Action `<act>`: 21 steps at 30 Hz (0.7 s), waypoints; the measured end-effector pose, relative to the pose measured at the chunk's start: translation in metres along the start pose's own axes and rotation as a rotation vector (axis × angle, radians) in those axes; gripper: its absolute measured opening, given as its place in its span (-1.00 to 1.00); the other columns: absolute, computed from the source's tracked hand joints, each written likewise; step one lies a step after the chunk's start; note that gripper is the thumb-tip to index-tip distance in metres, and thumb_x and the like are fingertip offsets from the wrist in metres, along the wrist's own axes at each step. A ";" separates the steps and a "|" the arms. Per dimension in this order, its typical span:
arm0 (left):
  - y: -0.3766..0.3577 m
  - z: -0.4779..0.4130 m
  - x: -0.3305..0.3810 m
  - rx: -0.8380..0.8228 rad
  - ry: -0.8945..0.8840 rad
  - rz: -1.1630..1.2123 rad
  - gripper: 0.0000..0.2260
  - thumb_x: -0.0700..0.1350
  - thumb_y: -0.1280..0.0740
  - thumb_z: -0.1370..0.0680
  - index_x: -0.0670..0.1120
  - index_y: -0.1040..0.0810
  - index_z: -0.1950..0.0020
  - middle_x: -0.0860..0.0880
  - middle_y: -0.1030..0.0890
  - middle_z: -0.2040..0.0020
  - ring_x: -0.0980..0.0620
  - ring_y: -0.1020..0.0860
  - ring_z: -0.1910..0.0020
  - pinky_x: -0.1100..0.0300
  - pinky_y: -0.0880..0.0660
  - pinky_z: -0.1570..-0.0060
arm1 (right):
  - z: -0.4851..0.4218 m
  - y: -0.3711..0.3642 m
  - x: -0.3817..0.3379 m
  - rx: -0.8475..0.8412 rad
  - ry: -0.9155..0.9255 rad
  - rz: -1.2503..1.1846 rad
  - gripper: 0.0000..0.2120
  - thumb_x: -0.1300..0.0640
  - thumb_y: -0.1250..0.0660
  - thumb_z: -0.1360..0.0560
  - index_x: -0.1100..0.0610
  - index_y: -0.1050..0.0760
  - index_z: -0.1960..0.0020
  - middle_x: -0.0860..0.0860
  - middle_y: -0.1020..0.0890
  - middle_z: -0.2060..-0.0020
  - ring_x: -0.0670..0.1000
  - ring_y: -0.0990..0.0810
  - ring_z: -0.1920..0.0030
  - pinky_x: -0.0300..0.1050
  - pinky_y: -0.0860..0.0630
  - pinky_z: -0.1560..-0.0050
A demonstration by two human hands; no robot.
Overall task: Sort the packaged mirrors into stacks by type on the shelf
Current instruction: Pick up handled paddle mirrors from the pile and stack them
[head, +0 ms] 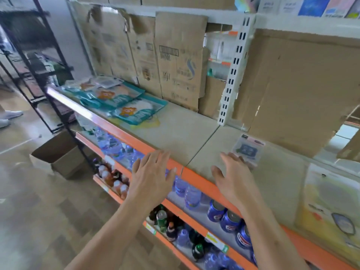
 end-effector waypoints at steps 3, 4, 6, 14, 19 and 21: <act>0.008 0.002 -0.024 0.013 0.033 -0.036 -0.43 0.23 0.01 -0.52 0.02 -0.31 -0.46 -0.02 -0.39 -0.41 -0.04 -0.31 -0.41 -0.05 -0.18 -0.39 | -0.006 -0.015 -0.022 -0.029 0.007 -0.001 -0.53 -0.02 -0.20 -0.56 0.11 -0.30 -0.42 0.09 -0.40 -0.34 0.16 -0.27 -0.38 0.15 -0.31 -0.32; 0.012 0.003 -0.031 0.011 0.049 -0.028 -0.37 0.26 0.07 -0.48 0.02 -0.30 -0.47 -0.03 -0.37 -0.43 -0.04 -0.29 -0.44 -0.06 -0.15 -0.40 | -0.008 -0.021 -0.029 -0.042 0.014 -0.005 -0.54 -0.03 -0.19 -0.56 0.12 -0.31 -0.41 0.09 -0.40 -0.34 0.16 -0.27 -0.37 0.16 -0.31 -0.32; 0.015 0.005 -0.046 -0.007 0.088 -0.014 -0.33 0.29 0.14 -0.46 0.04 -0.26 -0.49 -0.02 -0.30 -0.47 -0.02 -0.21 -0.48 -0.06 -0.06 -0.44 | -0.014 -0.032 -0.042 -0.068 0.034 -0.017 -0.54 -0.04 -0.18 -0.56 0.12 -0.32 -0.40 0.08 -0.43 -0.32 0.18 -0.29 -0.35 0.18 -0.33 -0.29; 0.027 0.005 -0.118 -0.014 0.232 -0.038 -0.49 0.22 -0.05 -0.58 0.11 -0.18 -0.51 0.04 -0.23 -0.51 0.03 -0.09 -0.52 -0.06 0.02 -0.47 | -0.048 -0.076 -0.095 -0.120 0.091 -0.102 -0.51 -0.04 -0.20 -0.55 0.14 -0.33 -0.41 0.07 -0.46 -0.31 0.19 -0.32 -0.33 0.17 -0.31 -0.32; 0.034 -0.016 -0.154 0.015 0.245 -0.078 -0.44 0.26 0.05 -0.53 0.08 -0.29 -0.47 0.03 -0.32 -0.47 0.03 -0.21 -0.48 -0.07 -0.06 -0.45 | -0.074 -0.099 -0.123 -0.139 0.107 -0.097 -0.51 -0.04 -0.19 -0.56 0.14 -0.31 -0.42 0.07 -0.44 -0.32 0.17 -0.33 -0.33 0.16 -0.31 -0.31; 0.036 -0.030 -0.165 0.010 0.237 -0.072 -0.37 0.27 0.11 -0.48 0.05 -0.31 -0.46 0.02 -0.33 -0.46 0.02 -0.21 -0.48 -0.06 -0.06 -0.44 | -0.087 -0.107 -0.134 -0.148 0.097 -0.099 -0.50 -0.05 -0.19 -0.56 0.13 -0.30 -0.43 0.06 -0.42 -0.34 0.17 -0.30 -0.36 0.16 -0.30 -0.33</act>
Point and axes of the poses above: each hand's wrist, its own z-axis away from the middle knuckle, its own y-axis out of the back of the hand, x = y × z, the point moved 5 cm from there along -z, towards the middle knuckle
